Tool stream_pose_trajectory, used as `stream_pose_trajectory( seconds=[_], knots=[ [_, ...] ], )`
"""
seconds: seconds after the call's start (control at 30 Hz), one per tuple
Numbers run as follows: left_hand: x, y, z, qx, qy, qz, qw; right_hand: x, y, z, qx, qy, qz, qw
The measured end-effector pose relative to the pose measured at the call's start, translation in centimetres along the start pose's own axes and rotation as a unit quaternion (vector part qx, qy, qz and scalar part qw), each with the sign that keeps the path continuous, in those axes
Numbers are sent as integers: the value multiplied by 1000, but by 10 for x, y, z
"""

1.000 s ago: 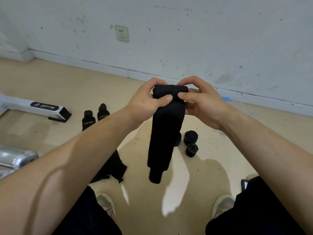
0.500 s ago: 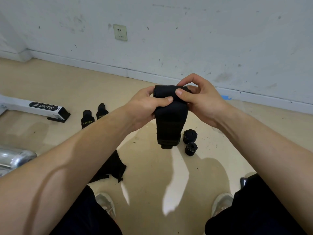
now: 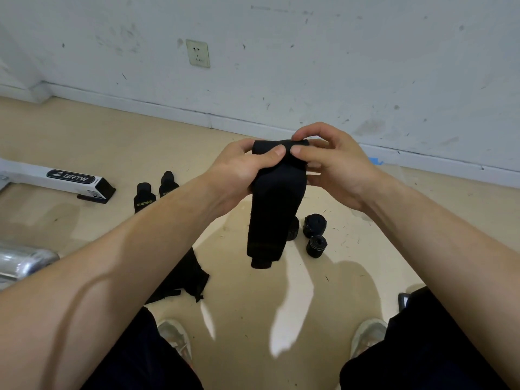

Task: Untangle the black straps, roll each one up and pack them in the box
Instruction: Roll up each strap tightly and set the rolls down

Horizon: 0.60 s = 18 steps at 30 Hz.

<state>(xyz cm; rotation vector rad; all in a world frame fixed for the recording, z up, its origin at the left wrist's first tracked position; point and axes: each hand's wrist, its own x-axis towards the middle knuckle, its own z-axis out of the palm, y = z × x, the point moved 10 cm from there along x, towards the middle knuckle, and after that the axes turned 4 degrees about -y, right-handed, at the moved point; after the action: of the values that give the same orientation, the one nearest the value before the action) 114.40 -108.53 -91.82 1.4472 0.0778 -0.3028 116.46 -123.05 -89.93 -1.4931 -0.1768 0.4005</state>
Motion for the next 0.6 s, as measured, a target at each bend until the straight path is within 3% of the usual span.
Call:
stream_pose_trajectory(
  seconds=[0.13,0.6],
  knots=[
    [0,6,-4,9,10,7,1000,0,13,1,0,8,49,999],
    [2,6,3,56,-20,27,998,5,-2,-2,-6,23,-46,999]
  ],
)
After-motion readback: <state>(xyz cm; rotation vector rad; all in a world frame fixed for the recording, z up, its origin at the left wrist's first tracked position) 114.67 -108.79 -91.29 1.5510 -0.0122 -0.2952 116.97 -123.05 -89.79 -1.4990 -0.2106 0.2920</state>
